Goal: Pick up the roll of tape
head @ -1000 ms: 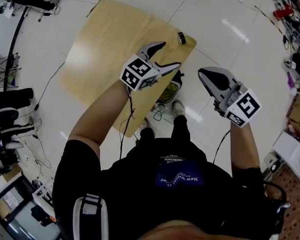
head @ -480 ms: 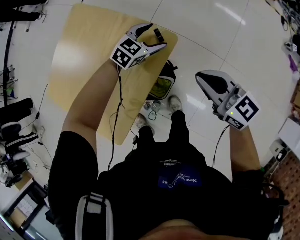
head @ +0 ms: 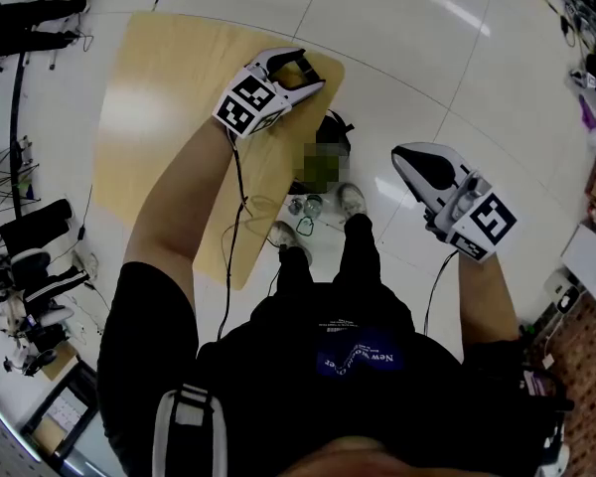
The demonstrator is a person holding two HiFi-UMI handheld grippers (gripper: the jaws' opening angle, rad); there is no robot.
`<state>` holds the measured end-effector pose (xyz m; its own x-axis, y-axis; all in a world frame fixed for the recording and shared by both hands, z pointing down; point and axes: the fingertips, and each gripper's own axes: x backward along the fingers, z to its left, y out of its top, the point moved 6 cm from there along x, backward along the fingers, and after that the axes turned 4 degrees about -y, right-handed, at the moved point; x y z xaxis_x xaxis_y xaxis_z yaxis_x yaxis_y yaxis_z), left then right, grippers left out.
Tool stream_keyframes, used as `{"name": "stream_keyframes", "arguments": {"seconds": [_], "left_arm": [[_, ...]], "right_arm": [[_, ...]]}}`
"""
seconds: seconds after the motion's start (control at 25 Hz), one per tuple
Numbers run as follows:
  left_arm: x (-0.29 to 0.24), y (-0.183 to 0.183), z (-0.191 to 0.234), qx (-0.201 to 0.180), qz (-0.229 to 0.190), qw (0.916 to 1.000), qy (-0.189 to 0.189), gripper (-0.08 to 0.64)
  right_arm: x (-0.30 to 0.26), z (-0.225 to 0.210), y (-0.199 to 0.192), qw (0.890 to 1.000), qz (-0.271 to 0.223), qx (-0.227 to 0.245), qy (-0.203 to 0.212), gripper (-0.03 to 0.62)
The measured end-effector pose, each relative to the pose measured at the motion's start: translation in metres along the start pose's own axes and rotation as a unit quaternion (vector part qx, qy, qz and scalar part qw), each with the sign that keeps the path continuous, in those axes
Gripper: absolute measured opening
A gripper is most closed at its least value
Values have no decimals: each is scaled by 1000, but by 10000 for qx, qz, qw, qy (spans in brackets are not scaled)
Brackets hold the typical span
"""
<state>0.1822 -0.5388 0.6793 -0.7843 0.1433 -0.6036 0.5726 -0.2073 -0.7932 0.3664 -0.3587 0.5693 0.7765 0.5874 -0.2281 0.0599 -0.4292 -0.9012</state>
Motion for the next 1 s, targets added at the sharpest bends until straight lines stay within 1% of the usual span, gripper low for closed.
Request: {"name": "stream_keyframes", "arguments": {"seconds": [0.08, 0.24, 0.4, 0.48, 0.64, 0.76, 0.92, 1.0], "left_arm": [[5, 6, -2, 136, -181, 9997, -5, 295], [26, 18, -6, 210, -456, 9987, 118, 295], [57, 32, -22, 299, -692, 9969, 205, 295], [78, 36, -29, 363, -831, 9953, 325, 295], [143, 33, -38, 575, -1175, 9888, 725, 295], [199, 27, -49, 736, -1343, 9835, 966, 295], [273, 16, -77, 959, -1494, 9756, 1294, 295], [312, 7, -92, 1101, -1613, 9692, 1497, 295]], "right_arm": [[0, 2, 1, 10000, -7, 15, 1, -14], [-7, 10, 8, 9999, 26, 98, 53, -14], [-9, 27, 16, 9995, 34, 256, 177, -14], [-12, 40, 20, 9990, 31, 355, 260, -14], [-38, 75, 39, 9967, 17, 627, 518, -14], [-59, 107, 58, 9948, -2, 743, 697, -14], [-83, 153, 72, 9922, 17, 879, 889, -14], [-98, 176, 80, 9900, 26, 957, 1033, -14]]}}
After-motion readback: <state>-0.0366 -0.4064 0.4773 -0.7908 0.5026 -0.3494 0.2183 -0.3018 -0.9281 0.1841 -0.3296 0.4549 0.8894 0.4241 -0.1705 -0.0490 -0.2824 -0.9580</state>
